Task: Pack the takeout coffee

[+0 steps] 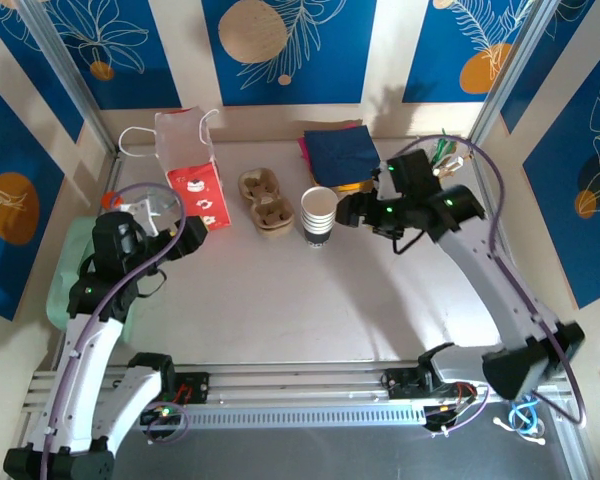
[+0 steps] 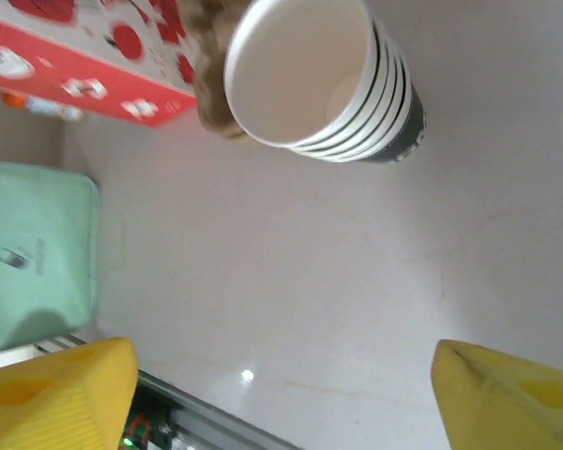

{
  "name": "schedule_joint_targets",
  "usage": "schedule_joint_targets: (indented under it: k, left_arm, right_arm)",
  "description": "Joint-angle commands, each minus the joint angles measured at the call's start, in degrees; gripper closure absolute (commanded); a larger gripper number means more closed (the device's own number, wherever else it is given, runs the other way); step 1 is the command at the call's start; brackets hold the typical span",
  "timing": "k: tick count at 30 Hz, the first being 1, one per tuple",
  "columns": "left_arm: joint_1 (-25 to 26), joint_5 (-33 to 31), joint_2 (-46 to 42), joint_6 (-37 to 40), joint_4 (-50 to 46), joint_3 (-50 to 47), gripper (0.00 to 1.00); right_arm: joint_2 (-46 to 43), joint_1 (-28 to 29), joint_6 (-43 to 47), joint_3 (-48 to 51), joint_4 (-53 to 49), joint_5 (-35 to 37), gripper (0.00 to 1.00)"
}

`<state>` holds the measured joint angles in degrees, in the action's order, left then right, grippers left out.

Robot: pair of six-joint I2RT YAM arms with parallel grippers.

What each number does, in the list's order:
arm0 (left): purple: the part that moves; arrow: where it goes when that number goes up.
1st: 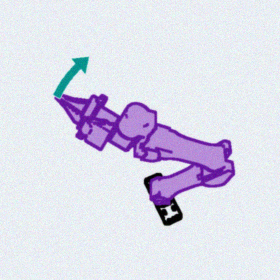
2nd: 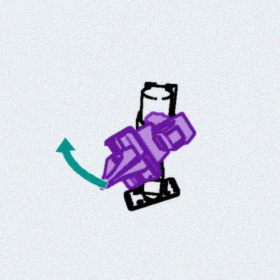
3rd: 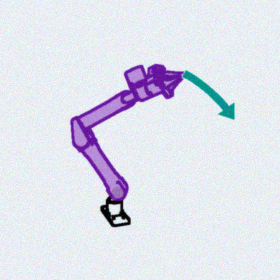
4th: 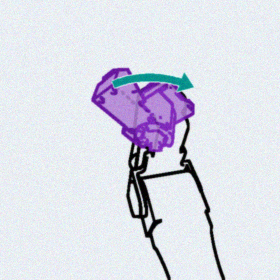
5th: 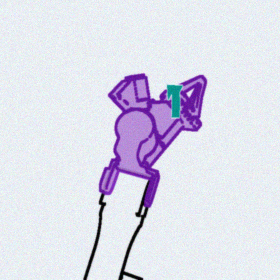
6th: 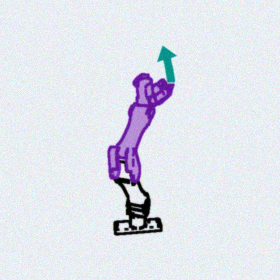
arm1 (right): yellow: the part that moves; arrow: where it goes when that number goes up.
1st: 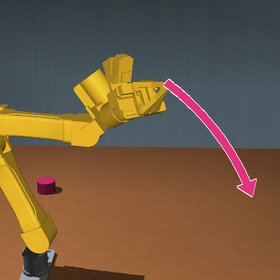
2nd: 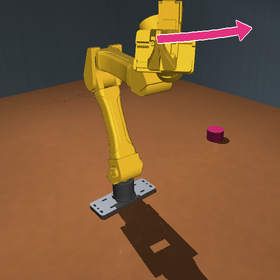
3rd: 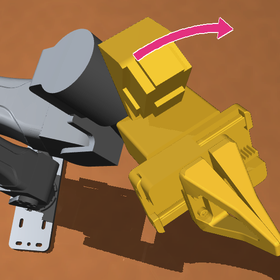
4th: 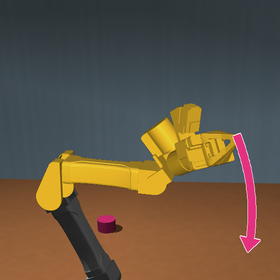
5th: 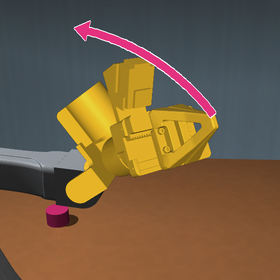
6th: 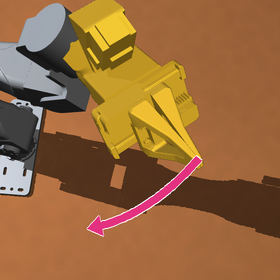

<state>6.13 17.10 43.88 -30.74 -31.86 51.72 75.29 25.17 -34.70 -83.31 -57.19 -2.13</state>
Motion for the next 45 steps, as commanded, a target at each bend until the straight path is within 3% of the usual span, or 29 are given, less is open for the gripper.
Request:
schedule_joint_targets:
  k: [1, 7, 13, 17, 23, 37, 45]
  left_arm:
    - [1.38, 8.20, 0.58, 1.99, -3.65, 3.46, 0.08]
    - [5.17, 9.92, 2.71, 2.79, -2.37, 6.18, 0.09]
    - [8.51, 7.87, 5.39, 2.44, -0.60, 6.10, 0.10]
    - [9.84, 7.33, 6.41, 2.35, 0.08, 6.28, 0.10]
    - [10.83, 6.36, 7.25, 2.36, 0.21, 5.65, 0.10]
    - [11.06, 5.07, 7.43, 2.69, -1.00, 5.32, 0.10]
    - [11.03, 4.45, 7.35, 3.13, -1.96, 5.83, 0.10]
  right_arm:
    - [5.06, 1.98, -0.57, -4.14, -6.81, 3.56, 0.26]
    - [13.35, 1.78, -0.46, -10.21, -5.62, 4.33, 0.32]
    - [20.35, -0.01, -0.12, -15.86, -4.25, 3.89, 0.43]
    - [23.74, -0.60, -0.06, -19.27, -5.65, 6.51, 0.44]
    - [26.29, -1.26, -0.02, -20.53, -4.86, 5.83, 0.48]
    - [29.98, -0.91, 0.42, -22.48, -4.86, 5.73, 0.68]
    - [30.60, -0.78, 0.29, -22.70, -4.70, 5.82, 0.69]
